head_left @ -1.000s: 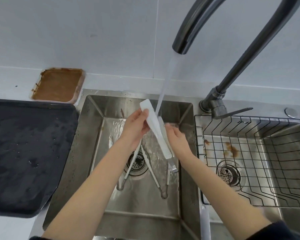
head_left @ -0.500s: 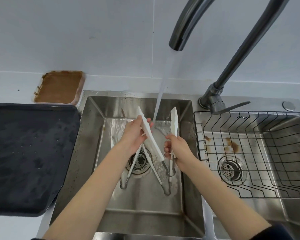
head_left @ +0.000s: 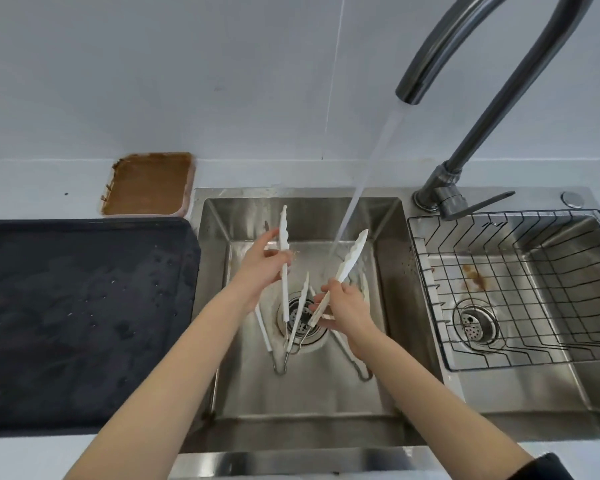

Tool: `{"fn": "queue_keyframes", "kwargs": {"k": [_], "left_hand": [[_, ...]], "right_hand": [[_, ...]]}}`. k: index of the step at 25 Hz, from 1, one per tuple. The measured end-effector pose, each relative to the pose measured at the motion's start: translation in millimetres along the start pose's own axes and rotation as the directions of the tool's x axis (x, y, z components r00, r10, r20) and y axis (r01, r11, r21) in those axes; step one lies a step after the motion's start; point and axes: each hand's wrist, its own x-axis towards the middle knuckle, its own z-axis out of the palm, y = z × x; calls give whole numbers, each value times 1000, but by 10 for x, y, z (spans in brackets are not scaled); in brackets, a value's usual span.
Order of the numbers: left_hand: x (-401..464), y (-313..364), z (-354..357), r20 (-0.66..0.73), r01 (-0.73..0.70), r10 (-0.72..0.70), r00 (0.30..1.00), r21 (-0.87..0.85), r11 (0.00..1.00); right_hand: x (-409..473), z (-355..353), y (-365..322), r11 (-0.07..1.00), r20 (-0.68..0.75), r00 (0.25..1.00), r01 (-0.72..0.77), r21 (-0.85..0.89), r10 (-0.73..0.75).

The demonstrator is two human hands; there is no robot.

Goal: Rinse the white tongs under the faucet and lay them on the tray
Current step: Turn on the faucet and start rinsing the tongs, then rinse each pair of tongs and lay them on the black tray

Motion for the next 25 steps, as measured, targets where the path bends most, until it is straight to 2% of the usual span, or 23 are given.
{"fn": "queue_keyframes", "kwargs": {"k": [5, 13, 21, 25], "left_hand": [[-79, -50, -542, -100, -44, 49, 994, 57, 997], [-193, -16, -1313, -250, -99, 98, 963, 6, 995], [-226, -208, -1921, -405, -47, 59, 912, 39, 998], [-195, -293, -2091, -485, -16, 55, 873, 84, 996]], "right_hand": [[-124, 379, 63, 979, 30, 994, 106, -176, -102], [-243, 1077, -34, 906, 110, 948, 317, -280, -297], [-274, 1750, -6, 857, 160, 923, 383, -344, -349], [-300, 1935, 12, 805, 245, 899, 436, -403, -364]]}}
